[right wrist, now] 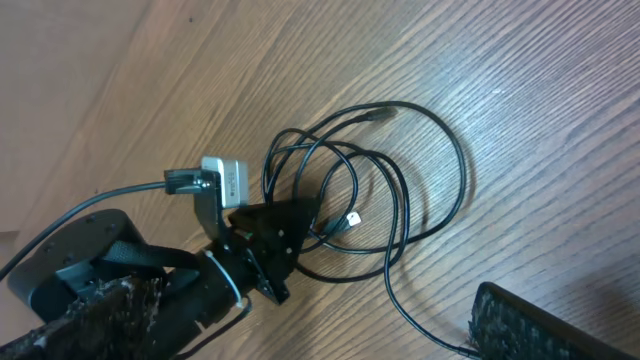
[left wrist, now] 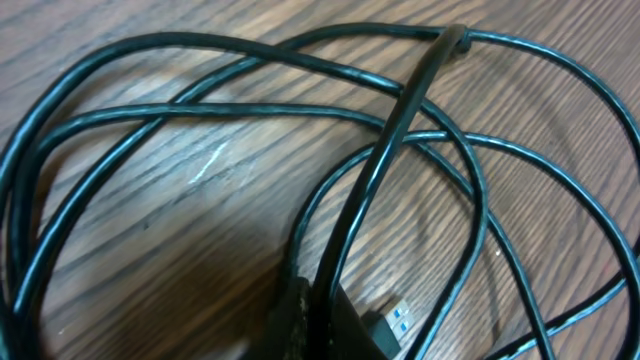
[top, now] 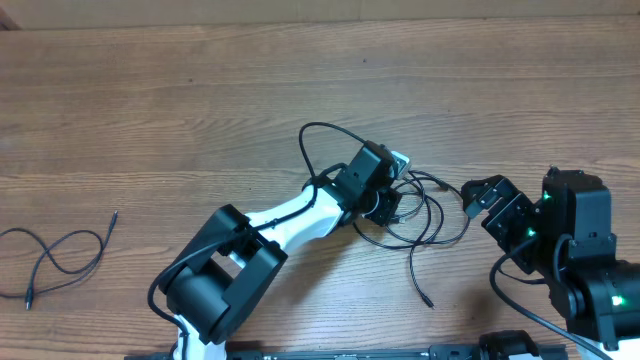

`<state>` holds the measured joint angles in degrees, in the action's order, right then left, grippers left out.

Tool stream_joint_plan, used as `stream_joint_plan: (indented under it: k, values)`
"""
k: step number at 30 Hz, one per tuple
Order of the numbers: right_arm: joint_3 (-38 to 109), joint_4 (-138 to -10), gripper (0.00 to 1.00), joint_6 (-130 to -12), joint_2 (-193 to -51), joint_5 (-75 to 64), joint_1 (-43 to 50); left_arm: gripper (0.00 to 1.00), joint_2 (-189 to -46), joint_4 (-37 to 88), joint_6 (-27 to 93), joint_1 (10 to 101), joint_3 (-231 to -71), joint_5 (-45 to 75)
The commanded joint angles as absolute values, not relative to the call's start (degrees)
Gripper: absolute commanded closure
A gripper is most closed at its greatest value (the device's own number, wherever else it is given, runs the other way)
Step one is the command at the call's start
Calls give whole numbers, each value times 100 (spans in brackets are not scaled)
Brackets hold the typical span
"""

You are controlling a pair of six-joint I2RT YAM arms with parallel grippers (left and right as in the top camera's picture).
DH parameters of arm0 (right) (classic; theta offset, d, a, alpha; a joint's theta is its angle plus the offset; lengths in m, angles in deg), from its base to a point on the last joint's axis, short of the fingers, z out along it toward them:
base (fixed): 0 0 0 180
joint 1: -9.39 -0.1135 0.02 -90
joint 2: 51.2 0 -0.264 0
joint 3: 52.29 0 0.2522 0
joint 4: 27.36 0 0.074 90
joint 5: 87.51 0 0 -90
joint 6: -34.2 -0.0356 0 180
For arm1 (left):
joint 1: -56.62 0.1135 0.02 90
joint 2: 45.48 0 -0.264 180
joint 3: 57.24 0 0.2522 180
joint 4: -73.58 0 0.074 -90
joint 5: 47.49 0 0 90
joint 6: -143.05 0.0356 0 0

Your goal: Untangle cables

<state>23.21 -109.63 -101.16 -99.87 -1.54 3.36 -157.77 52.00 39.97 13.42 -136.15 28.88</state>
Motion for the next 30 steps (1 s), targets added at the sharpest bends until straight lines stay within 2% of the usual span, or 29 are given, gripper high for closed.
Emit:
stream_joint_plan:
  k: [1,8,15,21,30]
  values:
    - [2450,-10950,0,-10090,-10063,-60,363,96,-15383,4922,4054,1659,-13897,2938]
    - [2450,-10996,0,-10092,-10498,-469,363,96,-13845,3631,3801,2665,-14780,2847]
    - [2450,-10978,0,-10092,-11252,-1098,345,96,-12538,3255,3803,3310,-14919,2372]
    - [2450,-10672,0,-10090,-12153,-1783,107,96,-11565,3268,3803,3613,-14919,1802]
    - [2450,-10318,0,-10092,-13029,-1817,-492,96,-10627,4149,3602,4007,-14919,2337]
